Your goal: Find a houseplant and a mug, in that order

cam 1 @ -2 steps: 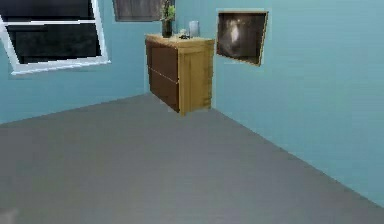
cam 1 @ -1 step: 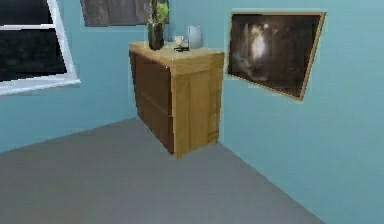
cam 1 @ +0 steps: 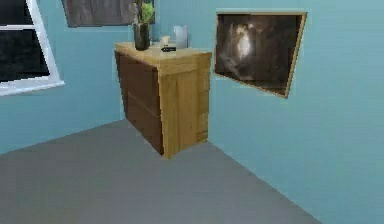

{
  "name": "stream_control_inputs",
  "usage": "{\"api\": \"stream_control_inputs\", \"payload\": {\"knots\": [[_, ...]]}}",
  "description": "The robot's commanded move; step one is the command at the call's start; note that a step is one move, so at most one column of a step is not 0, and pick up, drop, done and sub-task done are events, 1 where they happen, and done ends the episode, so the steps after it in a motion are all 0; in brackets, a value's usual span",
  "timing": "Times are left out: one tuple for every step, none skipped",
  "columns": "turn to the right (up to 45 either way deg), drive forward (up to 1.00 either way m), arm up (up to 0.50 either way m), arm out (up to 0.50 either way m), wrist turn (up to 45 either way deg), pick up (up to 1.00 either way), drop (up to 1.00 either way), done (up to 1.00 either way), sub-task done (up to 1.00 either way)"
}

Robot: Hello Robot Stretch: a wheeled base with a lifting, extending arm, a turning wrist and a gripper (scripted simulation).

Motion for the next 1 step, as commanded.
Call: {"api": "stream_control_inputs", "payload": {"knots": [[0.0,1.00,0.00,0.00,0.0,0.00,0.00,0.00,0.00]]}}
